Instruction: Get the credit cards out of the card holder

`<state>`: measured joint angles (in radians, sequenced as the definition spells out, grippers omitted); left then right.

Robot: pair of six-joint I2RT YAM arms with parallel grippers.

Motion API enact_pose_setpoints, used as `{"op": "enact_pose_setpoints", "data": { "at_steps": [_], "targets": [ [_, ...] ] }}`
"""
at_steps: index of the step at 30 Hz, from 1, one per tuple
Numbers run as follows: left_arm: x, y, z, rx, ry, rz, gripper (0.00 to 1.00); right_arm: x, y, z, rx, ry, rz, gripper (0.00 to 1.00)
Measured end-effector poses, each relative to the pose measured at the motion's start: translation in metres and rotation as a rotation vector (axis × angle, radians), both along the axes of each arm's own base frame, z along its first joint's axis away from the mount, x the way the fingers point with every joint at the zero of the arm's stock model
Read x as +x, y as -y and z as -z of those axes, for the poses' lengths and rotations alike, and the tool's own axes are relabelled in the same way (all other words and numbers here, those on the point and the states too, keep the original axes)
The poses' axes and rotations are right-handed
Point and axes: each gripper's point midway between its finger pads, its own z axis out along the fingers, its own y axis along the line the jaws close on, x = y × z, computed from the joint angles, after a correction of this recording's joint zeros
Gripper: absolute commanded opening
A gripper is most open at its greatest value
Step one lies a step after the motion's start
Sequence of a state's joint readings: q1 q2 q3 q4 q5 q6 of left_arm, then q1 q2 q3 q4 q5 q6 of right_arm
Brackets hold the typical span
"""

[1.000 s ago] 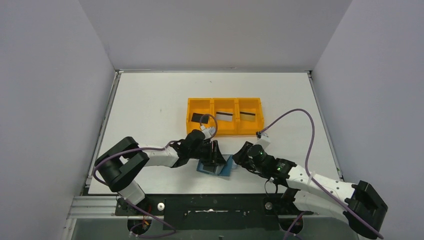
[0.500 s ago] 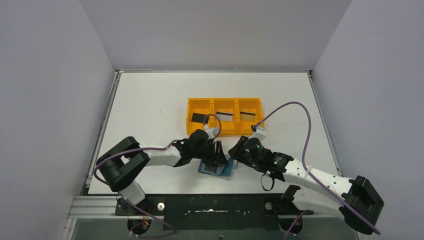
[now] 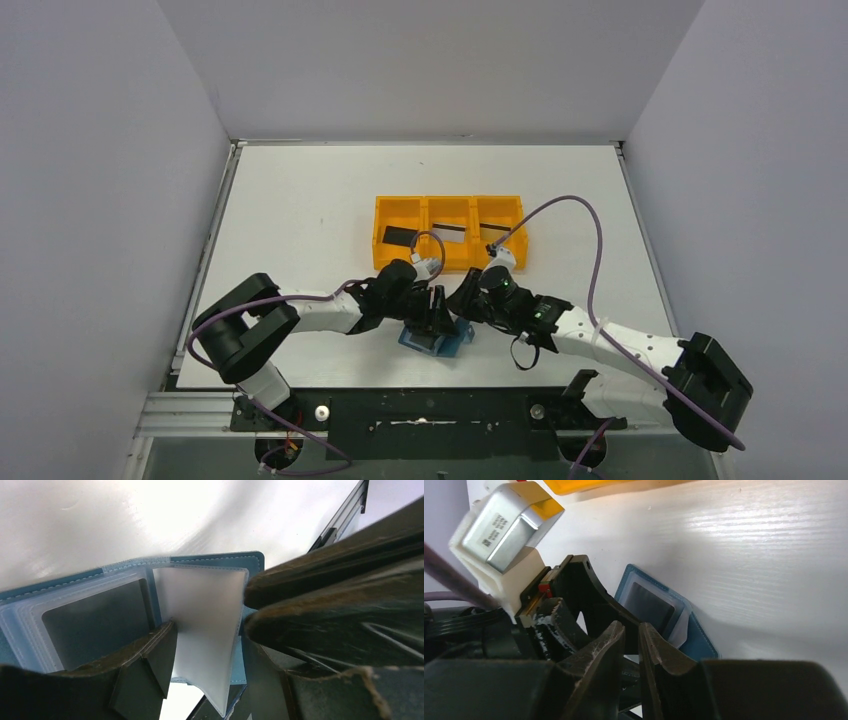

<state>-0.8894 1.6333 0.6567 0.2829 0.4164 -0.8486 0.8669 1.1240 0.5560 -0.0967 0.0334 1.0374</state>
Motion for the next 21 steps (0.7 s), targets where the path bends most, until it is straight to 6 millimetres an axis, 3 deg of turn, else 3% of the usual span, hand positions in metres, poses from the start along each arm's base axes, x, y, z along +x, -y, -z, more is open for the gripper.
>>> {"op": "enact_pose_setpoints", "data": {
  "at_steps": [10,21],
  "targets": [
    [-0.004,-0.004,-0.007,-0.004,0.01,0.013,0.5,-0.027,0.011,0.041,-0.02,-0.108,-0.044,0.15],
    [0.006,-0.012,-0.022,0.015,0.067,-0.041,0.54,-0.036,0.016,0.047,-0.041,-0.119,-0.081,0.14]
  ]
}}
